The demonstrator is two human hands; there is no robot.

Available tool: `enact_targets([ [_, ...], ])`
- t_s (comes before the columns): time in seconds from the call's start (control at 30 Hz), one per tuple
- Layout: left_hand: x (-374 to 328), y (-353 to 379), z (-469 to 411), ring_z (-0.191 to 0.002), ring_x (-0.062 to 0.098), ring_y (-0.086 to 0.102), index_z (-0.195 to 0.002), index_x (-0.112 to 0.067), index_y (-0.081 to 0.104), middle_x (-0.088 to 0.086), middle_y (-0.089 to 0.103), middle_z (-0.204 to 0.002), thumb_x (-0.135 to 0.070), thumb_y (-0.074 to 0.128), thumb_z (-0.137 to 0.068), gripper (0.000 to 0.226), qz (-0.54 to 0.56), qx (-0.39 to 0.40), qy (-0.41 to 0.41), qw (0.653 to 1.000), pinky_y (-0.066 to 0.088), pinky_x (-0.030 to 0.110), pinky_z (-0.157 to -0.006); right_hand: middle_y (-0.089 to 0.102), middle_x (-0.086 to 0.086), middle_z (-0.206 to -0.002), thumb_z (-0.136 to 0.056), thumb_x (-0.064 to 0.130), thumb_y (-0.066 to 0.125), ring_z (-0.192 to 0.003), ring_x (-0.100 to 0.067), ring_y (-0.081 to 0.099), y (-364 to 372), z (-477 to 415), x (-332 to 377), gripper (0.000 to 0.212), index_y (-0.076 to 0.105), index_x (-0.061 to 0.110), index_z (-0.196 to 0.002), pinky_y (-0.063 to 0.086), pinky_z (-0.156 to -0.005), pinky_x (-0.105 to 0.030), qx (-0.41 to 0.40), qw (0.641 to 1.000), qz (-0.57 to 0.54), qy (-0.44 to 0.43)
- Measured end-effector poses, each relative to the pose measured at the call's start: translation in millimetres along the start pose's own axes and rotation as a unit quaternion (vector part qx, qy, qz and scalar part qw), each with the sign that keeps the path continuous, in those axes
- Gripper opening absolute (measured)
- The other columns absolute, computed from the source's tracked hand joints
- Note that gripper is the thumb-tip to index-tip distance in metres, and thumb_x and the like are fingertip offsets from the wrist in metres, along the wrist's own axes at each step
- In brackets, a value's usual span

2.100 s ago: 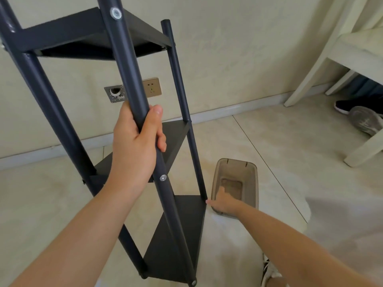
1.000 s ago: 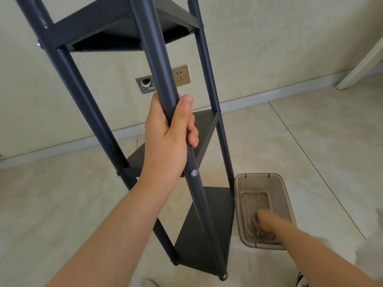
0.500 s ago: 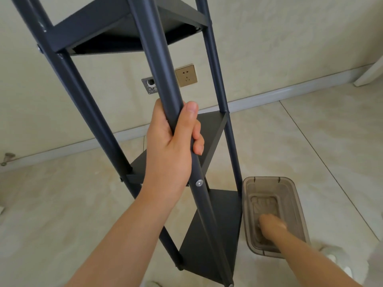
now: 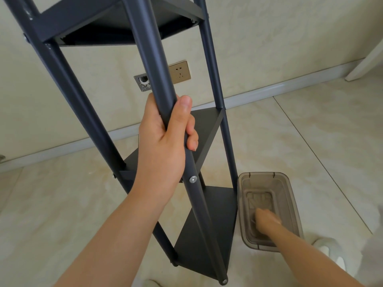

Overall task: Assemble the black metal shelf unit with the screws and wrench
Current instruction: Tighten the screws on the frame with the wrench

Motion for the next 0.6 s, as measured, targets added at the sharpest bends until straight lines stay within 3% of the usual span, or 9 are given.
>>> enact_targets([
  [0.1, 0.5, -1.9, -0.7, -0.055, 0.014, 0.049, -0.094, -0.032, 0.050, -0.004, 0.052, -0.070, -0.039, 0.051, -0.102, 0.011, 0.002, -0.001, 0.000, 1.000, 0.049, 0.028, -0.058, 0.060, -0.002, -0.101, -0.099, 0.011, 0.051, -0.086, -0.017, 0.059, -1.2, -0.5, -2.2, 0.021, 0.058, 0.014, -0.118, 0.048, -0.071, -0.026, -0.004, 1.000, -0.026, 0.010],
  [0.23, 0.2, -4.0, -1.1, -0.055, 0.014, 0.049, -0.092, -0.033, 0.051, -0.005, 0.053, -0.070, -0.039, 0.052, -0.102, 0.012, 0.000, -0.002, 0.000, 1.000, 0.048, 0.027, -0.059, 0.063, -0.008, -0.118, -0.099, 0.010, 0.051, -0.104, -0.023, 0.063, -16.6, 7.1, 0.4, 0.028, 0.051, 0.010, -0.127, 0.054, -0.087, -0.031, -0.020, 0.997, -0.070, 0.017],
  [0.33, 0.7, -6.8, -0.7, -0.056, 0.012, 0.050, -0.090, -0.037, 0.054, -0.006, 0.055, -0.069, -0.040, 0.053, -0.101, 0.011, -0.004, -0.003, -0.004, 1.000, 0.049, 0.024, -0.060, 0.065, -0.006, -0.115, -0.098, 0.011, 0.053, -0.103, -0.023, 0.064, -38.9, 16.5, 8.7, 0.023, 0.058, 0.011, -0.120, 0.054, -0.092, -0.033, -0.027, 0.998, -0.054, 0.003],
  [0.43, 1.0, -12.3, -0.3, -0.056, 0.012, 0.052, -0.094, -0.032, 0.054, -0.005, 0.056, -0.068, -0.038, 0.055, -0.102, 0.010, -0.011, -0.018, -0.005, 1.000, 0.051, 0.024, -0.061, 0.062, -0.002, -0.098, -0.099, 0.010, 0.049, -0.091, -0.020, 0.065, -77.4, 29.1, 21.5, 0.013, 0.061, 0.012, -0.105, 0.052, -0.074, -0.025, -0.059, 0.997, -0.033, -0.042],
  [0.5, 0.7, -16.3, -0.3, -0.056, 0.012, 0.052, -0.095, -0.030, 0.054, -0.005, 0.057, -0.067, -0.037, 0.055, -0.103, 0.011, -0.018, -0.026, -0.005, 0.999, 0.051, 0.024, -0.061, 0.055, -0.002, -0.092, -0.099, 0.010, 0.049, -0.086, -0.019, 0.063, -109.5, 44.3, 31.6, 0.011, 0.057, 0.011, -0.091, 0.043, -0.059, -0.019, -0.071, 0.995, -0.020, -0.073],
  [0.6, -0.6, -23.5, -0.8, -0.055, 0.012, 0.052, -0.095, -0.026, 0.055, -0.005, 0.056, -0.065, -0.036, 0.056, -0.102, 0.012, -0.022, -0.043, -0.014, 0.999, 0.052, 0.023, -0.060, 0.056, -0.007, -0.091, -0.096, 0.007, 0.050, -0.084, -0.024, 0.062, -163.2, 74.7, 52.6, 0.013, 0.061, 0.003, -0.101, 0.046, -0.065, -0.026, -0.108, 0.986, 0.013, -0.129],
])
Point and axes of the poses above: each hand's wrist, its own z-axis away from the middle knuckle, its own y-axis out of the palm, x = y × z, the point moved 4 cm from there along -z, towards the middle knuckle
